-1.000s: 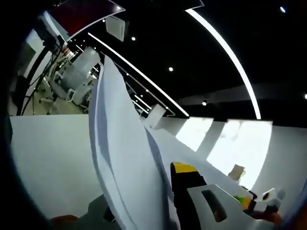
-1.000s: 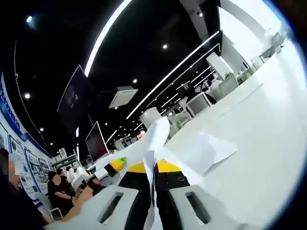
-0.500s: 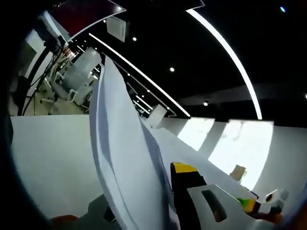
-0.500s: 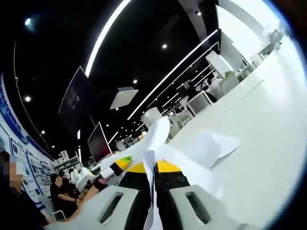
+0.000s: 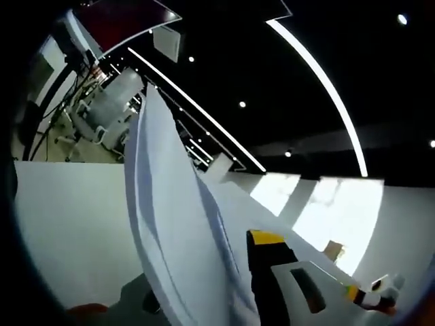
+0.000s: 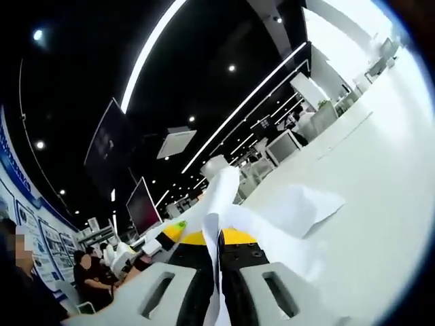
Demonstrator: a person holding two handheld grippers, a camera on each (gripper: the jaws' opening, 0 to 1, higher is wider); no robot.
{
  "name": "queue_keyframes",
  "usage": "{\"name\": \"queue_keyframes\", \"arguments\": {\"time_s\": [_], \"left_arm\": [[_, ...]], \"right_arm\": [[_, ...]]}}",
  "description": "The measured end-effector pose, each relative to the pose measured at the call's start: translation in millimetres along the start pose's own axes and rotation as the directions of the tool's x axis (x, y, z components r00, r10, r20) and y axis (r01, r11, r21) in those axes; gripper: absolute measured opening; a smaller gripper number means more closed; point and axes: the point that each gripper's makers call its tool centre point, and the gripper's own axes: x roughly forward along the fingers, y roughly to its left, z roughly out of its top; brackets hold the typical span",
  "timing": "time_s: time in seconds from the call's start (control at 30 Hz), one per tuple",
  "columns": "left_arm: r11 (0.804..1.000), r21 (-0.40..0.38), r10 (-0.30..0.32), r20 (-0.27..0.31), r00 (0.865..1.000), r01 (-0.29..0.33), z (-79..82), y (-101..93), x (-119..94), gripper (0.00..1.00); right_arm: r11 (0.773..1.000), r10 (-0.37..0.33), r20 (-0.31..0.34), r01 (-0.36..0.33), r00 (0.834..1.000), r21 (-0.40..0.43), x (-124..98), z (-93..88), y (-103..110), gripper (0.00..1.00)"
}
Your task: Organize the stack of printing papers by aligning and flattening the scattered papers on the table
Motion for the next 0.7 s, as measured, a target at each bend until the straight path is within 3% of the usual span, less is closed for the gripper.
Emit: {"name": "queue_keyframes", "arguments": {"time_s": [0.7], "left_arm": [[1.000, -0.031, -0.004, 0.004, 1.000, 0.004, -2.8, -0.2, 1.4, 0.24]], "right_arm": [[0.998, 0.063, -0.042, -0.062, 0.997, 0.029, 2.7, -19.6, 23.8, 0.00]]}}
